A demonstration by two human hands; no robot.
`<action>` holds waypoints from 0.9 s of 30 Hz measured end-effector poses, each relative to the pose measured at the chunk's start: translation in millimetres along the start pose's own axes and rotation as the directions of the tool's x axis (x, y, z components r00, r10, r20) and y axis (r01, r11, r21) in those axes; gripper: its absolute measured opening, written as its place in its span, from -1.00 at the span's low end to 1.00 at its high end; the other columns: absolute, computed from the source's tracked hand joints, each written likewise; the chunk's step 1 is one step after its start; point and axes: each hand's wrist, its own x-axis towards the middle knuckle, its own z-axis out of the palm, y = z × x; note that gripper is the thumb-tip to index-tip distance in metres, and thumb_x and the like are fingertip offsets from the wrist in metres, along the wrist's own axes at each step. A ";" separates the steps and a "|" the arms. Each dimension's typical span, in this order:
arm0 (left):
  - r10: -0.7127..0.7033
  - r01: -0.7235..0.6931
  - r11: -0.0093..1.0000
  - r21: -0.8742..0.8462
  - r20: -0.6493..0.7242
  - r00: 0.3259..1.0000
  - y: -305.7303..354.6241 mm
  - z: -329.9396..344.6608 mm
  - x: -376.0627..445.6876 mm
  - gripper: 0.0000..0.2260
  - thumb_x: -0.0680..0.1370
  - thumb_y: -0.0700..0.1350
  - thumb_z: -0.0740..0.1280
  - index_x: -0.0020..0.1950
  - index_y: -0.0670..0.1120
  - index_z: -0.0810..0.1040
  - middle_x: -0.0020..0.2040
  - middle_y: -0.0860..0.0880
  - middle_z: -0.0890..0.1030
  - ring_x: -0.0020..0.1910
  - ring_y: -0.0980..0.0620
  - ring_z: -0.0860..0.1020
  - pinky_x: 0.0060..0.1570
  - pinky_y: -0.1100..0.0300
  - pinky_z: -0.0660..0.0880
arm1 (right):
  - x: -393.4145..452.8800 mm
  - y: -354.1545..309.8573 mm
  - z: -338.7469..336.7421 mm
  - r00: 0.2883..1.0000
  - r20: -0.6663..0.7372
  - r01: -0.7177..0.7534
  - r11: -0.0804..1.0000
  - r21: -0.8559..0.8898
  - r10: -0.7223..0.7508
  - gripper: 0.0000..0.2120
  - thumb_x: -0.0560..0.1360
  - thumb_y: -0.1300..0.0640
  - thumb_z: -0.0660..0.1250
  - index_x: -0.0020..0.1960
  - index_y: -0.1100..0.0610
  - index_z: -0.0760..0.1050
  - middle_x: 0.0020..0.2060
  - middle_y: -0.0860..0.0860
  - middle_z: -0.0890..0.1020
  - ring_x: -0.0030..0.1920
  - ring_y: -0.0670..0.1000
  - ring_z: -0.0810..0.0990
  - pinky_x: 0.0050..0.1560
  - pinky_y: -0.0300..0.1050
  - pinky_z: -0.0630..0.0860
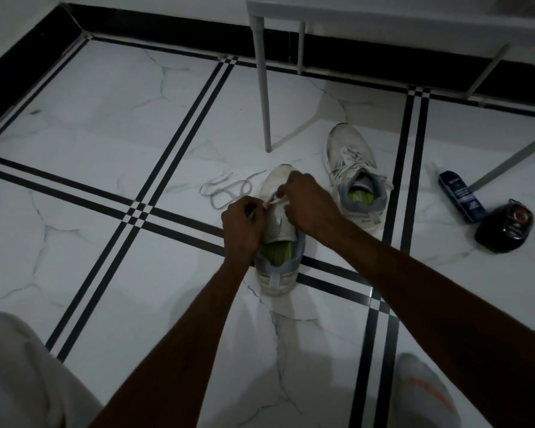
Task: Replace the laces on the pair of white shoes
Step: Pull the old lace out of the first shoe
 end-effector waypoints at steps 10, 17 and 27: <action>-0.102 0.101 0.995 -0.020 -0.062 0.993 -17.8 -9.6 1.3 -0.87 0.55 -0.10 0.45 -0.13 -0.15 0.67 -0.25 0.02 0.68 -0.23 0.16 0.63 -0.15 0.27 0.55 | 22.0 39.0 -16.2 0.899 -0.260 -0.320 0.934 0.158 0.352 -0.79 0.53 0.26 0.32 0.12 0.34 0.57 0.01 0.13 0.61 0.09 -0.08 0.58 0.13 -0.32 0.38; -0.069 0.069 0.997 -0.035 -0.008 0.998 -8.1 -4.6 -2.1 -0.89 0.56 -0.11 0.46 -0.11 -0.14 0.69 -0.25 0.06 0.67 -0.25 0.32 0.61 -0.20 0.48 0.45 | 13.1 -18.6 16.3 0.999 0.047 -0.018 0.993 -0.113 0.024 -0.77 0.47 0.14 0.40 0.11 0.18 0.61 0.21 0.16 0.43 0.25 0.18 0.37 0.10 -0.04 0.43; -0.099 0.097 0.995 -0.035 -0.063 0.993 -13.6 -10.2 -4.4 -0.87 0.54 -0.14 0.44 -0.14 -0.18 0.66 -0.26 -0.02 0.68 -0.24 0.10 0.64 -0.18 0.27 0.54 | 27.6 66.0 -69.8 0.703 -0.375 -0.467 0.789 0.399 0.605 -0.69 0.53 0.26 0.22 0.24 0.33 0.48 0.17 0.26 0.50 0.14 0.21 0.53 -0.04 -0.16 0.33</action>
